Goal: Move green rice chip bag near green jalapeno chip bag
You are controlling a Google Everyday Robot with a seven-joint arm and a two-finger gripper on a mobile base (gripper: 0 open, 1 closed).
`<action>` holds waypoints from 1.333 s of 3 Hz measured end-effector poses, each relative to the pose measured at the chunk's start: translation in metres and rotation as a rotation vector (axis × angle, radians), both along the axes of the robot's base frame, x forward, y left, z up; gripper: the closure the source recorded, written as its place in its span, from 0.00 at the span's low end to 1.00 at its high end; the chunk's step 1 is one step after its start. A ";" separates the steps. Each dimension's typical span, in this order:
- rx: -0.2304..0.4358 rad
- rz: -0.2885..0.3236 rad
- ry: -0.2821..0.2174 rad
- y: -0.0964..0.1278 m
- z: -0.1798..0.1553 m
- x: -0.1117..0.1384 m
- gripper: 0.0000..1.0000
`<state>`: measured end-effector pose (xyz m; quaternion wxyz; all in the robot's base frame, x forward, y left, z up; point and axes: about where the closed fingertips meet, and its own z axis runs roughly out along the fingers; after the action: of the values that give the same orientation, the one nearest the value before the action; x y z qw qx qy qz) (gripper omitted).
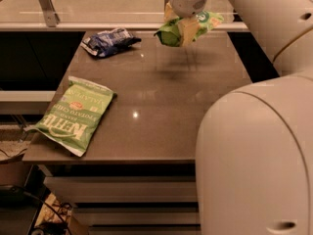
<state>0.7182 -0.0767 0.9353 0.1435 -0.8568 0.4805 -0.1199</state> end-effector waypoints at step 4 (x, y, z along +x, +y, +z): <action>0.055 0.034 -0.035 0.026 0.006 -0.090 1.00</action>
Offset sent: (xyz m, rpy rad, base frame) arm -0.0798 0.0180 0.0131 0.0232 -0.0400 0.0018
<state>0.6285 -0.0505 0.9408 0.1773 -0.8584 0.4663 -0.1192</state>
